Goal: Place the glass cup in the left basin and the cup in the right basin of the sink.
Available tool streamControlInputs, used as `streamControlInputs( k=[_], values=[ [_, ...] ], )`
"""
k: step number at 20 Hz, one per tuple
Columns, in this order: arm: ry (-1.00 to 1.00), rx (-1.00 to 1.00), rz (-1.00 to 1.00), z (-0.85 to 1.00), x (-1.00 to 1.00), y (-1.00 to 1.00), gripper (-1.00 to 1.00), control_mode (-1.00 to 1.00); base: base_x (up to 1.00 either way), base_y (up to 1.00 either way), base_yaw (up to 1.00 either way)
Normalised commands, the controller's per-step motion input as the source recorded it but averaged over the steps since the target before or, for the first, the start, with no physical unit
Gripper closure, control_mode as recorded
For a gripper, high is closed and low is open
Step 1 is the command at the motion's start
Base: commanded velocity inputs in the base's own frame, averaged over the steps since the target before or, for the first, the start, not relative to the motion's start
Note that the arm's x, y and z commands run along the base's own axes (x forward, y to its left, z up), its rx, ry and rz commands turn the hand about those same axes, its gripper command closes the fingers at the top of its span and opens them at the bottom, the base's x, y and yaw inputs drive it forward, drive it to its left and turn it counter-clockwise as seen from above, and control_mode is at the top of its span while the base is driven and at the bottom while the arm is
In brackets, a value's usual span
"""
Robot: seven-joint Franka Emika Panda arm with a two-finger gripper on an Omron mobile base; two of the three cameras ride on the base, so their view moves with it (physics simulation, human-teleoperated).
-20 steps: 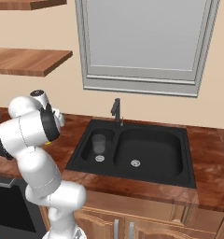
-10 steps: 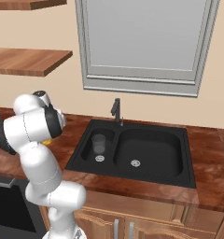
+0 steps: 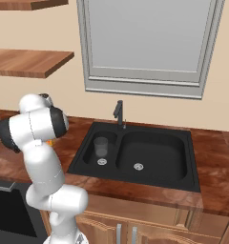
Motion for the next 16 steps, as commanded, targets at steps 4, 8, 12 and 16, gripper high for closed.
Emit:
streamControlInputs(
  k=[4, 8, 12, 16],
  values=[
    [0.04, 0.00, -0.08, -0.18, 0.08, 0.03, -1.00, -1.00, 0.00, 0.00, 0.00],
    [0.04, 0.02, -0.08, -0.19, 0.01, 0.05, 1.00, -1.00, 0.00, 0.00, 0.00],
    [0.03, 0.04, -0.09, -0.10, 0.00, 0.01, 1.00, -1.00, 0.00, 0.00, 0.00],
    [0.01, 0.00, -0.08, -0.02, -0.07, -0.03, 1.00, -1.00, 0.00, 0.00, 0.00]
  ],
)
